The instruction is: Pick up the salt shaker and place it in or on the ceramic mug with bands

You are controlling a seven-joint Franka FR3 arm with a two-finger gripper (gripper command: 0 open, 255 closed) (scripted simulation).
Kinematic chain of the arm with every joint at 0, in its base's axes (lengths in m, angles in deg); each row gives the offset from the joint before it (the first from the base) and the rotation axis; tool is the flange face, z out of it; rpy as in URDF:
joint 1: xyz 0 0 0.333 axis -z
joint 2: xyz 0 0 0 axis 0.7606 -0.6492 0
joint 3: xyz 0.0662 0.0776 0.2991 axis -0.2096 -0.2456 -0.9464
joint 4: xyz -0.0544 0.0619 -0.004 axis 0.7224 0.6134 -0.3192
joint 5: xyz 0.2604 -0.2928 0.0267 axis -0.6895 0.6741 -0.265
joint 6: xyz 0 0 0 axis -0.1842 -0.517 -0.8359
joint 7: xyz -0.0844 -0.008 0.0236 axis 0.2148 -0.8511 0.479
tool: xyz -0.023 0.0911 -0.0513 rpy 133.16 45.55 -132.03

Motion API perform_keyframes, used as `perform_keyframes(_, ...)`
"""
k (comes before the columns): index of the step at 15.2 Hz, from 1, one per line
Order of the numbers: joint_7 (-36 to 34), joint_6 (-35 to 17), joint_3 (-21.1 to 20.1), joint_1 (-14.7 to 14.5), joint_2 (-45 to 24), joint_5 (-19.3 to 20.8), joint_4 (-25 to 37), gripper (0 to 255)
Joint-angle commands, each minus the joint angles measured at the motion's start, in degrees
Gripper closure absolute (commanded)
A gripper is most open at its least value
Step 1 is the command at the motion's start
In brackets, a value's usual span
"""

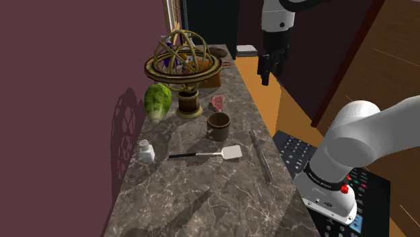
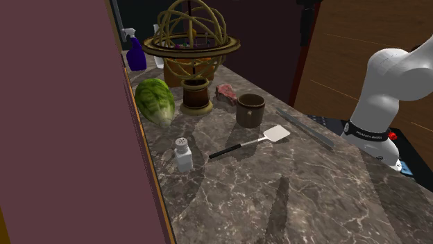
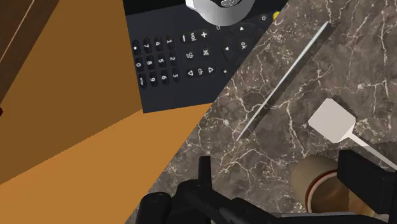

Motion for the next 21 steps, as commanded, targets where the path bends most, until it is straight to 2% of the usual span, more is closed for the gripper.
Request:
perform_keyframes(1,0.0,0.0,0.0,0.0,0.0,0.0,0.0,0)
perform_keyframes(12,-11.3,-12.9,-11.0,-4.4,-14.4,-5.9,3.5,0)
perform_keyframes(17,-16.6,-17.9,-15.6,-5.6,-22.9,-6.1,7.9,0)
perform_keyframes(21,-21.1,-21.1,-19.1,-6.4,-30.3,-4.8,12.6,0)
